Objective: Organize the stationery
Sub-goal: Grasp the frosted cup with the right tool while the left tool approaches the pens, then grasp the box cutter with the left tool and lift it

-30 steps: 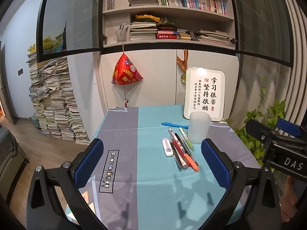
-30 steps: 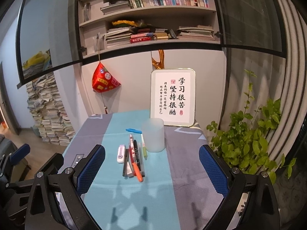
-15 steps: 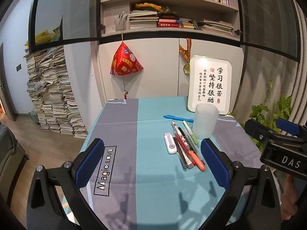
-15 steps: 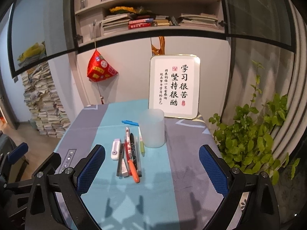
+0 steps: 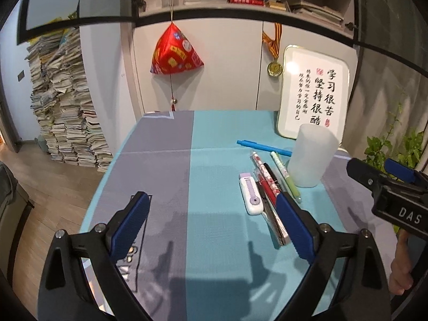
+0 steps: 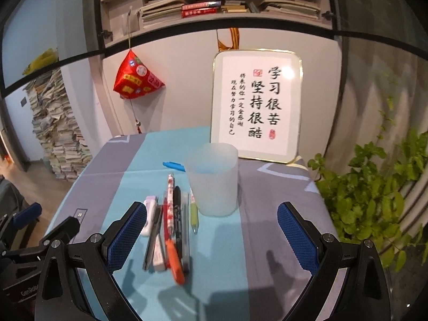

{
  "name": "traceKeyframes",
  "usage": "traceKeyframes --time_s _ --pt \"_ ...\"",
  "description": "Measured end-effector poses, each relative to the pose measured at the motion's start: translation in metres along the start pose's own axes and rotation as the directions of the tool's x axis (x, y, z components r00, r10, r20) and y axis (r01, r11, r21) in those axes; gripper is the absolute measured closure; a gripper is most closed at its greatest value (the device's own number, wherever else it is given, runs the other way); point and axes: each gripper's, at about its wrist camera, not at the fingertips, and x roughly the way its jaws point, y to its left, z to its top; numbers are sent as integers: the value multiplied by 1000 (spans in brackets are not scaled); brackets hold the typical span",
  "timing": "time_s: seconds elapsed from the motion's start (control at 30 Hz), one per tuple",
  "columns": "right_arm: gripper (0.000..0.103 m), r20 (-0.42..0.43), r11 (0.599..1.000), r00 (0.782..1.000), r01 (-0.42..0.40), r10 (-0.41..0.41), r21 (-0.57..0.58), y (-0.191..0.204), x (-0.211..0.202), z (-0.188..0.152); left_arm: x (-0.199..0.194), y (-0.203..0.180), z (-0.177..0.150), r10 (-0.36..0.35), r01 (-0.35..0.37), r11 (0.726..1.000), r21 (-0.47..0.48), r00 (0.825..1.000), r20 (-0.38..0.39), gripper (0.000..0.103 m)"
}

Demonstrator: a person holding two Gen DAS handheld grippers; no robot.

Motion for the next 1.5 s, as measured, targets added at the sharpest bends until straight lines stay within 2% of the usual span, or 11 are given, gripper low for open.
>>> traceKeyframes --time_s 0.17,0.37,0.5,0.53,0.57,0.6,0.8,0.97,1.1,1.3,1.5 --pt "5 -41 998 998 50 -52 -42 4 43 10 30 2 5 -5 5 1000 -2 1000 -23 8" --pt "5 -119 999 992 38 -42 -37 7 91 20 60 6 7 -19 19 1000 -3 999 -46 8" --pt "5 -118 994 989 79 -87 -70 16 111 22 76 10 5 -40 40 999 -12 996 -77 9" --pt "6 -110 991 987 105 -113 -84 19 115 21 79 10 4 -43 42 999 -13 996 -82 10" --pt "24 -104 989 987 113 -122 -92 19 117 20 81 11 4 -47 46 999 -17 995 -90 10" --pt "31 -105 988 987 114 -124 -103 19 119 19 84 11 4 -51 50 999 -19 994 -95 10" --pt "32 -127 996 990 56 -65 -72 2 102 19 83 4 2 -70 70 998 -2 992 -108 13" --pt "32 -95 980 991 74 -92 -186 -16 57 -7 73 -10 -4 -60 67 996 61 993 -106 16" --pt "32 -90 965 992 66 -92 -254 -30 31 -30 68 -23 -13 -65 78 993 92 988 -141 21" --pt "32 -88 975 995 35 -55 -220 -43 21 -46 60 -48 -25 -78 103 987 126 979 -188 25" --pt "32 -76 982 997 4 -19 -188 -47 23 -49 64 -60 -33 -88 123 985 124 963 -253 45"
